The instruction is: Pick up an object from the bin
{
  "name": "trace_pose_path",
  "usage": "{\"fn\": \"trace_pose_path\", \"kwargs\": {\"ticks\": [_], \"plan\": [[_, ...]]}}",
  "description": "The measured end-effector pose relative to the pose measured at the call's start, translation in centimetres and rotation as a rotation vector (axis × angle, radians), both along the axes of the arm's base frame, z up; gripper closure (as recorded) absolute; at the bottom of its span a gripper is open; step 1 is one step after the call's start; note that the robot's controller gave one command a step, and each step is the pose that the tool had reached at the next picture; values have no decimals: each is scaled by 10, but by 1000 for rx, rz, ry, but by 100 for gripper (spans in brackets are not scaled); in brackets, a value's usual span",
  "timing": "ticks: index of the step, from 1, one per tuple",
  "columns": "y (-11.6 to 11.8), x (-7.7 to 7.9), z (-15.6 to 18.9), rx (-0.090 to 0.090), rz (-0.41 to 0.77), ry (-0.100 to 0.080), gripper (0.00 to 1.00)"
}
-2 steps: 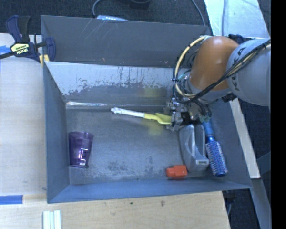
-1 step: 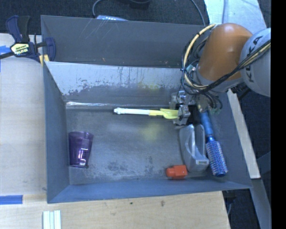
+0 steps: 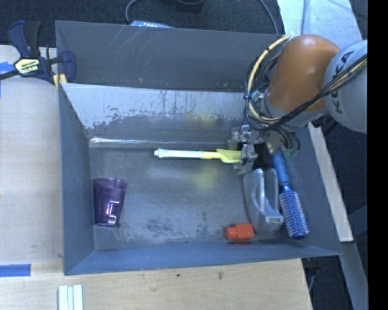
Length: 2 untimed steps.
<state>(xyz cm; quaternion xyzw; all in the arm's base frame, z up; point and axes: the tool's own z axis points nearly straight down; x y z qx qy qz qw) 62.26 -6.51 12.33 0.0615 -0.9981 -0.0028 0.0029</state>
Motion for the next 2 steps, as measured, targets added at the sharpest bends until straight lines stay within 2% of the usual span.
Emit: {"fn": "trace_pose_path", "kwargs": {"ticks": [1, 2], "plan": [[2, -4, 47, 1, 12, 4, 100], [4, -8, 117, 0, 15, -1, 100]]}}
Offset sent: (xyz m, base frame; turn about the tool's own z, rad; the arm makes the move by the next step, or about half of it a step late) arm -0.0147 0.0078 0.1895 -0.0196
